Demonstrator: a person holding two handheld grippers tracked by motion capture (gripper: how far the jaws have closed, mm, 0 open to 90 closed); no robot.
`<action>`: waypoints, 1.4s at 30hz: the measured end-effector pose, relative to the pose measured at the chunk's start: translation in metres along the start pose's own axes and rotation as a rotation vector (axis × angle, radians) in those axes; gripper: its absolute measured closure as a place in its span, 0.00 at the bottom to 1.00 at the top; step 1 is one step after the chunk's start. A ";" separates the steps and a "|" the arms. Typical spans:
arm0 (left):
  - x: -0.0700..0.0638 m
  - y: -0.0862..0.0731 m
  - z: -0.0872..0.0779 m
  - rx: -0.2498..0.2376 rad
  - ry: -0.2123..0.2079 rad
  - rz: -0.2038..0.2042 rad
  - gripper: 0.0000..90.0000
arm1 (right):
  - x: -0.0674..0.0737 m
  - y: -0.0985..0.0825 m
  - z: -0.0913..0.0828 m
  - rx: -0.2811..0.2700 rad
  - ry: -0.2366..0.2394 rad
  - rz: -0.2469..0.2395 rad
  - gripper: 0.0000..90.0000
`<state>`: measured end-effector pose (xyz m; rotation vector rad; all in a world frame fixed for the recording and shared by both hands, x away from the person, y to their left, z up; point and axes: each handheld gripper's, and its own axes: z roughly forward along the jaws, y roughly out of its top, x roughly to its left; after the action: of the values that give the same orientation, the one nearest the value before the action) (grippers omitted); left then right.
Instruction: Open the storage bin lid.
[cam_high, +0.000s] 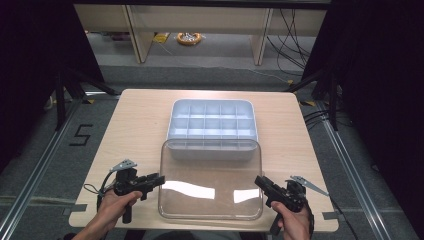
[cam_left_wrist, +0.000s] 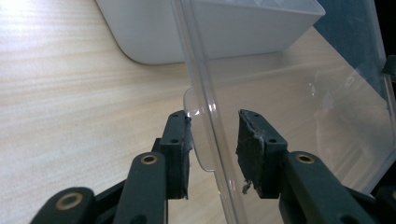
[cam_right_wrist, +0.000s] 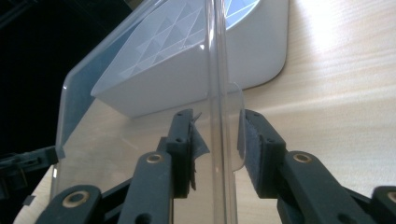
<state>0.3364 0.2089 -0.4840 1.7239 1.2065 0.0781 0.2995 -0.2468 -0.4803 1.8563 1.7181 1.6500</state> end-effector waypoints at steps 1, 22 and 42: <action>0.000 -0.001 0.000 0.001 0.000 -0.001 0.70 | 0.000 -0.001 -0.001 0.005 0.007 0.006 0.74; -0.004 -0.019 0.004 0.067 0.003 0.004 0.67 | -0.007 -0.018 -0.003 0.055 -0.024 -0.003 0.71; 0.000 -0.025 0.011 0.139 -0.001 0.009 0.63 | -0.010 -0.027 0.003 0.151 -0.069 0.036 0.69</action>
<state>0.3255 0.2014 -0.5082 1.8496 1.2281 -0.0021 0.2872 -0.2436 -0.5059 1.9951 1.8383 1.4868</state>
